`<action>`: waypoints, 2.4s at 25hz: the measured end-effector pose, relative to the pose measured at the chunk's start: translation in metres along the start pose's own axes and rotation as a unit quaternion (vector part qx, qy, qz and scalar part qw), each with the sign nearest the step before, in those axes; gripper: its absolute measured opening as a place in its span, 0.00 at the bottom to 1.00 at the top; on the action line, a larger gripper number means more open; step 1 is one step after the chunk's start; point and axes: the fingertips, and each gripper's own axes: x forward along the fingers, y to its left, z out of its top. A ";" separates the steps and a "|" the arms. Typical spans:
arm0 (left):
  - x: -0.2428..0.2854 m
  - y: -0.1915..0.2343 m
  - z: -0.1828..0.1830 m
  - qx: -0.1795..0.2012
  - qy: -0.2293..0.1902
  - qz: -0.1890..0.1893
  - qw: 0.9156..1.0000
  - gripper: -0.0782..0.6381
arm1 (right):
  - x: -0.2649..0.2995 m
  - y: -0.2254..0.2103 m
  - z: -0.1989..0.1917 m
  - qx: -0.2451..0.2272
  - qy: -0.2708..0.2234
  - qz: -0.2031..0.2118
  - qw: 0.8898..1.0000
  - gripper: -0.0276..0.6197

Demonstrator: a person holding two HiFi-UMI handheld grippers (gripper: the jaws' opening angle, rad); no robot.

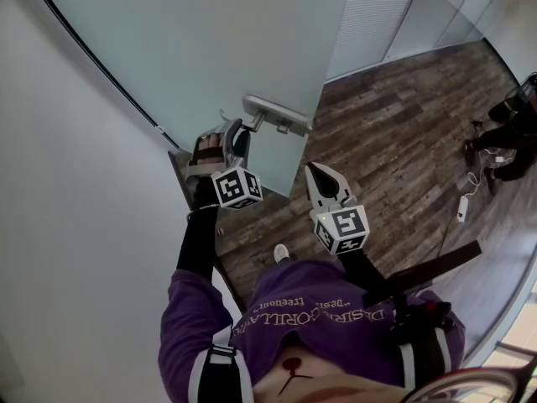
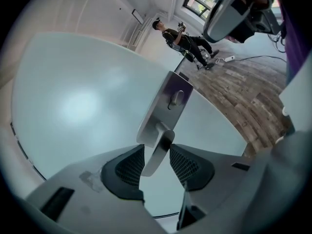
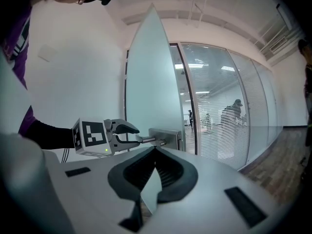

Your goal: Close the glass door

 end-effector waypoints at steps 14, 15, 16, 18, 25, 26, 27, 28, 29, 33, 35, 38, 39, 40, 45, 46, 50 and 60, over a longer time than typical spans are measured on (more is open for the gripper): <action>0.030 -0.012 -0.002 0.113 0.012 -0.020 0.993 0.32 | 0.020 0.006 0.001 0.003 -0.004 0.004 1.000 0.03; 0.030 -0.011 -0.002 0.114 0.012 -0.015 0.993 0.32 | 0.021 0.006 0.001 0.003 -0.004 0.003 1.000 0.03; 0.031 -0.011 -0.001 0.118 0.011 -0.012 0.993 0.32 | 0.022 0.005 0.002 0.004 -0.004 0.001 1.000 0.03; 0.033 -0.012 0.001 0.128 0.006 -0.009 0.992 0.32 | 0.023 0.003 0.002 0.005 -0.005 -0.002 1.000 0.03; 0.041 -0.011 0.007 0.139 -0.003 -0.027 0.990 0.24 | 0.031 0.001 0.002 0.005 -0.001 -0.002 1.000 0.03; 0.042 -0.012 0.007 0.144 -0.002 -0.030 0.989 0.24 | 0.032 0.003 0.001 0.005 -0.001 -0.001 1.000 0.03; 0.041 -0.013 0.006 0.146 -0.002 -0.032 0.989 0.23 | 0.033 0.005 0.000 0.004 -0.001 -0.001 1.000 0.03; 0.041 -0.013 0.004 0.148 -0.002 -0.034 0.988 0.23 | 0.035 0.007 -0.001 0.003 -0.001 0.000 1.000 0.03; 0.042 -0.014 0.002 0.152 0.000 -0.037 0.988 0.23 | 0.036 0.009 -0.002 0.003 -0.001 0.000 1.000 0.03; 0.045 -0.019 -0.004 0.161 0.021 -0.056 0.985 0.23 | 0.036 0.013 -0.006 0.002 -0.001 -0.004 1.000 0.03; 0.047 -0.018 0.000 0.152 0.016 -0.059 0.986 0.23 | 0.035 0.012 -0.006 0.003 -0.001 -0.008 1.000 0.03; 0.057 -0.011 -0.001 0.132 0.009 -0.076 0.988 0.23 | 0.043 0.007 -0.003 0.005 0.004 -0.018 1.000 0.03; 0.063 -0.009 -0.006 0.136 0.013 -0.082 0.987 0.23 | 0.047 0.005 -0.002 0.007 0.007 -0.022 1.000 0.03; 0.068 -0.007 -0.011 0.141 0.018 -0.089 0.986 0.23 | 0.049 0.003 -0.002 0.008 0.010 -0.025 1.000 0.03; 0.081 -0.010 -0.014 0.141 0.029 -0.119 0.982 0.23 | 0.047 -0.002 -0.008 0.014 0.017 -0.028 0.999 0.03; 0.082 -0.009 -0.012 0.139 0.030 -0.118 0.983 0.23 | 0.046 -0.003 -0.008 0.016 0.017 -0.026 0.999 0.03; 0.091 -0.005 -0.009 0.133 0.041 -0.113 0.984 0.23 | 0.050 -0.011 -0.006 0.018 0.016 -0.018 1.000 0.03; 0.116 -0.006 -0.001 0.118 0.058 -0.143 0.981 0.23 | 0.069 -0.054 0.007 0.023 0.014 -0.004 1.000 0.03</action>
